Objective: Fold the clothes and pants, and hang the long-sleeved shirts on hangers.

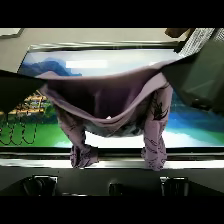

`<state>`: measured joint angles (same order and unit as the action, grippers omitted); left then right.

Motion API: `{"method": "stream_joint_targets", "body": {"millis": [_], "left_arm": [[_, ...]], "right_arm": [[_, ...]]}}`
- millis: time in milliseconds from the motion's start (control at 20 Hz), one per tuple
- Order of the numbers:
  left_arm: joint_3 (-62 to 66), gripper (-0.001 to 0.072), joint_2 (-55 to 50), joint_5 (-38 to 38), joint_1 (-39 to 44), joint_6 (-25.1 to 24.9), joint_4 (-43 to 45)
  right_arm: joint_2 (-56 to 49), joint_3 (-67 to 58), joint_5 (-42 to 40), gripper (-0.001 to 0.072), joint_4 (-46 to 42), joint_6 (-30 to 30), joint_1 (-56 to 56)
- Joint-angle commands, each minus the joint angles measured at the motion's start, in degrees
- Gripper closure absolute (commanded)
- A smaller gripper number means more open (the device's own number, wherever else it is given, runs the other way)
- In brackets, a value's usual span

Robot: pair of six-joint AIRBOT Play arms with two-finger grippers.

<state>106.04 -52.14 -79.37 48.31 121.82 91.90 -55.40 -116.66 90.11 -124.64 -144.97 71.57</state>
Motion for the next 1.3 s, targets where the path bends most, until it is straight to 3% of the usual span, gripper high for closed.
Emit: {"method": "stream_joint_targets", "body": {"millis": [0,150,200,300,400,450,550,650,750,850,1050,1250], "left_arm": [[2.91,0.0682,-0.37,-5.49,-0.11,1.79,-0.02],[2.89,0.0682,-3.50,-8.15,-0.13,1.57,1.25],[2.86,0.0682,-5.55,-8.79,-0.15,1.55,1.84],[2.64,0.0682,-10.80,-9.18,-0.15,1.60,1.99],[2.64,0.0682,-16.79,-11.15,-0.15,0.52,1.99],[2.62,0.0682,-19.58,-10.97,-0.46,-0.94,1.66],[2.58,0.0681,-23.74,-9.33,-2.01,-2.10,-0.46],[2.49,0.0681,-26.80,-7.61,-5.20,-3.30,-2.67],[1.70,0.0680,-29.38,-5.40,-9.35,-5.38,-5.90],[-0.87,0.0681,-31.71,-2.05,-13.22,-8.28,-9.97],[-5.81,0.0681,-36.94,0.98,-14.82,-12.24,-16.50],[-8.61,0.0681,-39.17,2.58,-13.81,-12.28,-16.74]], "right_arm": [[-0.76,-3.13,0.98,0.0665,3.98,-1.20,0.04],[-1.81,-1.88,14.40,0.0665,-6.97,5.44,0.02],[-1.70,0.46,15.93,0.0666,-11.50,10.34,0.00],[-1.51,6.43,15.89,0.0667,-19.15,13.25,-0.02],[-1.27,13.18,15.91,0.0668,-22.86,12.74,-0.04],[-1.07,16.57,15.98,0.0667,-22.03,9.68,-2.19],[-0.85,21.44,15.10,0.0668,-13.86,4.39,-11.43],[-1.09,24.94,8.24,0.0667,-0.26,4.72,-24.46],[-2.12,28.30,-0.48,0.0667,17.16,8.72,-37.86],[-5.03,30.91,-5.68,0.0667,28.68,15.89,-45.70],[-15.04,32.57,-8.90,0.0668,37.00,23.93,-47.80],[-20.24,32.57,-15.96,0.0668,35.74,24.61,-47.80]]}}
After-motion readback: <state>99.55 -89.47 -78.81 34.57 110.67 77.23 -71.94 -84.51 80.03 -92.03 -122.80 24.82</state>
